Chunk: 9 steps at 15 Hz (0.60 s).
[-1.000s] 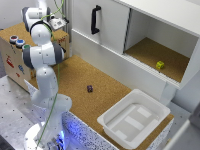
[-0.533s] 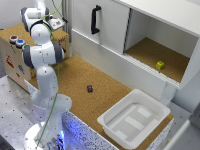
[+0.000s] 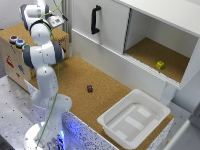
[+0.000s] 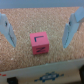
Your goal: Place the pink object on top of the drawer
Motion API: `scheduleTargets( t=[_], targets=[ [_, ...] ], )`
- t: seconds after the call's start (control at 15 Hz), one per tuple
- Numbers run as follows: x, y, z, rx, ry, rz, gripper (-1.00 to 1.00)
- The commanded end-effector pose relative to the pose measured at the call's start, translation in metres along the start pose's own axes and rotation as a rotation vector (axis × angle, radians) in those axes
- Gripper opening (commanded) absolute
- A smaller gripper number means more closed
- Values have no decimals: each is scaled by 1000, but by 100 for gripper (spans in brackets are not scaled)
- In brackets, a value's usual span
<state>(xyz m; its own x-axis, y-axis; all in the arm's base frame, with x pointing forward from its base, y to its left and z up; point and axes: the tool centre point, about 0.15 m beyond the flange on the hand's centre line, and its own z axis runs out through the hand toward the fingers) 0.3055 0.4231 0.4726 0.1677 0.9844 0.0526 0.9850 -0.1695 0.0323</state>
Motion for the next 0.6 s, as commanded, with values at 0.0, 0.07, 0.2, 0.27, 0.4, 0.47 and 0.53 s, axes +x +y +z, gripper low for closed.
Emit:
scheduleTargets(
  t=[0.0, 0.07, 0.2, 0.27, 0.4, 0.47, 0.53],
  targets=[
    [-53, -14, 3, 71, 1, 195, 100],
    [-65, -18, 7, 74, 13, 227, 100],
    [-89, -27, 13, 52, 42, 289, 100],
    [-98, -29, 15, 53, 62, 312, 100],
    [-125, -33, 20, 28, 93, 371, 100],
    [-141, -32, 26, 8, 90, 416, 100],
    [-155, -32, 31, -37, 72, 458, 100]
  ],
)
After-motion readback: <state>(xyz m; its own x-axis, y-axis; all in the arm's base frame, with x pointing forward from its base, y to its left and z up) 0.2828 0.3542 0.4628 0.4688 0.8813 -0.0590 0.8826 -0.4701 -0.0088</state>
